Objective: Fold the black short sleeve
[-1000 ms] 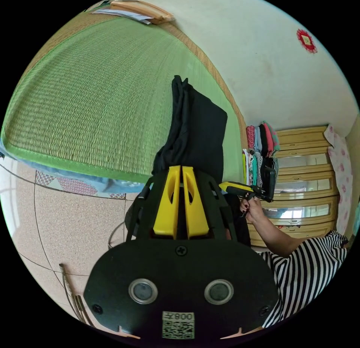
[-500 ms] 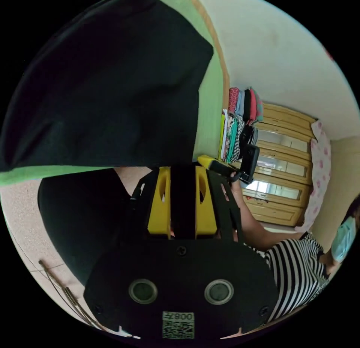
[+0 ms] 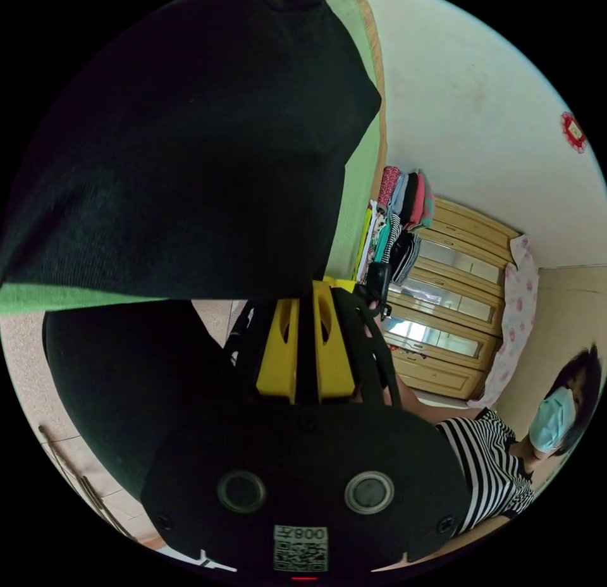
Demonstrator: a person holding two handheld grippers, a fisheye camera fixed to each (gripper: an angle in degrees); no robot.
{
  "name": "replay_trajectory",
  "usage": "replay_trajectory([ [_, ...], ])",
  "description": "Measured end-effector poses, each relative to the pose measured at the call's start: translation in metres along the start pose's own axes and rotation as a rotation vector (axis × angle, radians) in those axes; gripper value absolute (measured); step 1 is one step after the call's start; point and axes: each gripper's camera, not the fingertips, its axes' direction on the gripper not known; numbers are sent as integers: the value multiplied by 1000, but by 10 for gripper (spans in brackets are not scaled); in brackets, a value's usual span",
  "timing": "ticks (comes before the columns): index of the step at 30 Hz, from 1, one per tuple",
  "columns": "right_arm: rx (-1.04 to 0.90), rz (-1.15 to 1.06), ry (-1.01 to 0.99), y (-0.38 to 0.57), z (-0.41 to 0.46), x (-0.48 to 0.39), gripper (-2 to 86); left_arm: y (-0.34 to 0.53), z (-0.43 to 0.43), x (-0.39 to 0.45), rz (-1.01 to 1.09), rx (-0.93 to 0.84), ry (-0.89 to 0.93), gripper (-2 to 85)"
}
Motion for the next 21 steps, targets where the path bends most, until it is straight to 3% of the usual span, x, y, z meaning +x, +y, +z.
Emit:
replay_trajectory([
  [21, -15, 1, -119, -48, 53, 32, 24, -32, -33, -13, 20, 53, 86, 33],
])
